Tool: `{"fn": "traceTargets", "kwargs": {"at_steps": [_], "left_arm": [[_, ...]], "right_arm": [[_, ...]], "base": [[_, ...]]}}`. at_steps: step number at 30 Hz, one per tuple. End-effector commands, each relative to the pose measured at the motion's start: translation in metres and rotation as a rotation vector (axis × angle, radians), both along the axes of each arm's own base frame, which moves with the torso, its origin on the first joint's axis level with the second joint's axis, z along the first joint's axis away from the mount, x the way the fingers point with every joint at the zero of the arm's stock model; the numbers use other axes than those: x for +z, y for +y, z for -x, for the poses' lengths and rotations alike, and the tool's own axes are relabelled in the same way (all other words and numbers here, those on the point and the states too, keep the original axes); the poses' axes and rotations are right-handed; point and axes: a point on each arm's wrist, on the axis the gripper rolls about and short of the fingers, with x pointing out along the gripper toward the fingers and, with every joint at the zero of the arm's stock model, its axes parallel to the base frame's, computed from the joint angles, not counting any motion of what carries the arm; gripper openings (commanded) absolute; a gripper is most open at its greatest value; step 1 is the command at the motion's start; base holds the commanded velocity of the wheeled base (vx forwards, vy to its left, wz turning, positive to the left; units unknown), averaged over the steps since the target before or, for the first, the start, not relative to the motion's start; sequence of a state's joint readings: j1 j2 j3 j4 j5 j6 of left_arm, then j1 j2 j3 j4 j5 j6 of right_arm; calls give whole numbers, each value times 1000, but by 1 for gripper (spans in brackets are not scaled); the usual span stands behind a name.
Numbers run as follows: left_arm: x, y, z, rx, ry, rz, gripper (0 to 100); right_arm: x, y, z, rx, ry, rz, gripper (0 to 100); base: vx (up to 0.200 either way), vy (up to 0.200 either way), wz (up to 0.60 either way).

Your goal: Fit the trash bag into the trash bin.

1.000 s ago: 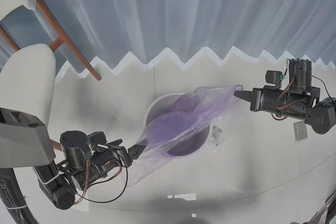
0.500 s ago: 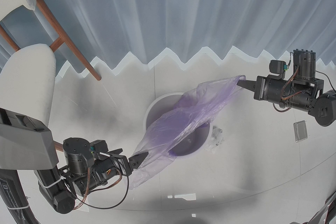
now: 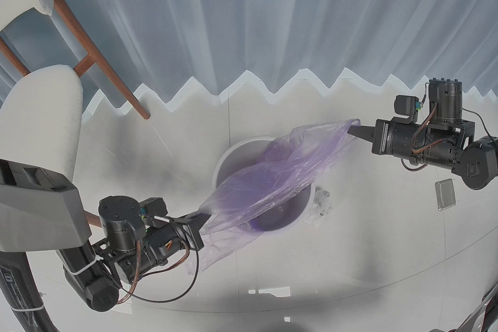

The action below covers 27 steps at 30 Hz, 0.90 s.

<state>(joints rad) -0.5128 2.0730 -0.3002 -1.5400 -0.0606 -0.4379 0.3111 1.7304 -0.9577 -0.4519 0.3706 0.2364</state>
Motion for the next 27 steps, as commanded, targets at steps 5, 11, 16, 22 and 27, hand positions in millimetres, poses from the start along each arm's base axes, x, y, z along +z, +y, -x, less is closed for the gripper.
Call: {"fn": "traceTargets", "kwargs": {"at_steps": [5, 11, 16, 22, 27], "left_arm": [[69, -25, -34, -6, -51, 158, 0], [120, -42, -65, 0, -33, 292, 0], [130, -42, -102, 20, -9, 274, 0], [113, -37, -113, 50, 29, 252, 0], [91, -22, -135, 106, 49, 219, 0]], "right_arm": [[-37, 24, -16, 53, 98, 33, 0], [-51, 47, -44, 78, 91, 32, 0], [-34, 35, -89, 7, 28, 10, 0], [-29, 15, -101, -48, 58, 21, 0], [-41, 3, -122, -109, 70, 32, 0]], "base": [[0, 0, 0], [0, 0, 0], [0, 0, 0], [0, 0, 0], [0, 0, 0]]}}
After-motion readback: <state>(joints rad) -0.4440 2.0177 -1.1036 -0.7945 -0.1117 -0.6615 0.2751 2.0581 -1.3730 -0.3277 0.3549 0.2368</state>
